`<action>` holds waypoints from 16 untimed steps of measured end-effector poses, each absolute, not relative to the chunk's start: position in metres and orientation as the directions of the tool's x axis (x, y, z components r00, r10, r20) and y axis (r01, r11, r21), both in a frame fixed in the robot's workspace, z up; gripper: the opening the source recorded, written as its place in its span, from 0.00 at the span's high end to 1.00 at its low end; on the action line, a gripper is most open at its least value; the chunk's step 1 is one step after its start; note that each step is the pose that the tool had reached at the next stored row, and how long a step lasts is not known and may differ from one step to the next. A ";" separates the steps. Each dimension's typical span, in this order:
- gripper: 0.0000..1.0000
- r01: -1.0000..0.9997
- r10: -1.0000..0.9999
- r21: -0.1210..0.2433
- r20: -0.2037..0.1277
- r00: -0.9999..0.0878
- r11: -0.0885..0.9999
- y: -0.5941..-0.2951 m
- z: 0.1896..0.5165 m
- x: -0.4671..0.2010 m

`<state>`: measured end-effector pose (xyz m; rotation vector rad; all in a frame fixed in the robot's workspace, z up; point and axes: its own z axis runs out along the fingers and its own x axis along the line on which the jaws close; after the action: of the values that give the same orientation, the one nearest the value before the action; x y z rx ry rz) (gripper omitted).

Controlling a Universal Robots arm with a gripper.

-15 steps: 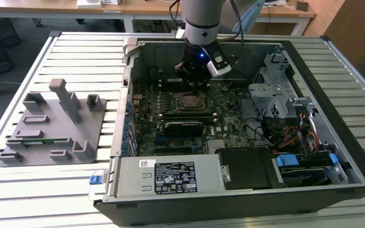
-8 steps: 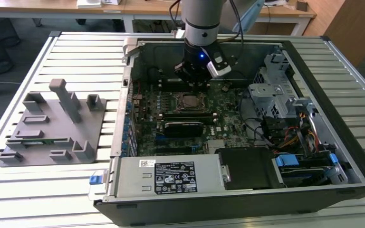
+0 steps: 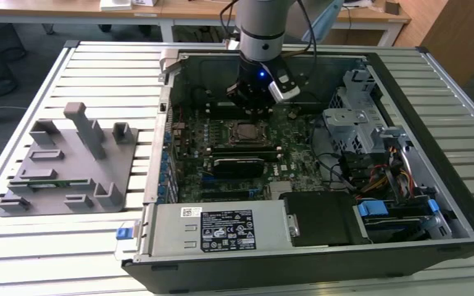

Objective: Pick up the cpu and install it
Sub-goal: 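Install the first cpu locking lever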

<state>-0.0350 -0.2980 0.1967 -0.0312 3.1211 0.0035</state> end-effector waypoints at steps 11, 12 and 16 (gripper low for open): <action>0.89 -0.021 -0.020 0.032 -0.021 -1.000 0.999 -0.298 0.196 -0.035; 0.89 -0.021 -0.020 0.034 -0.022 -1.000 0.999 -0.297 0.196 -0.035; 0.89 -0.021 -0.020 0.034 -0.021 -1.000 0.999 -0.298 0.203 -0.035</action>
<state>-0.0350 -0.2976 0.2025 -0.0320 3.1201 0.0530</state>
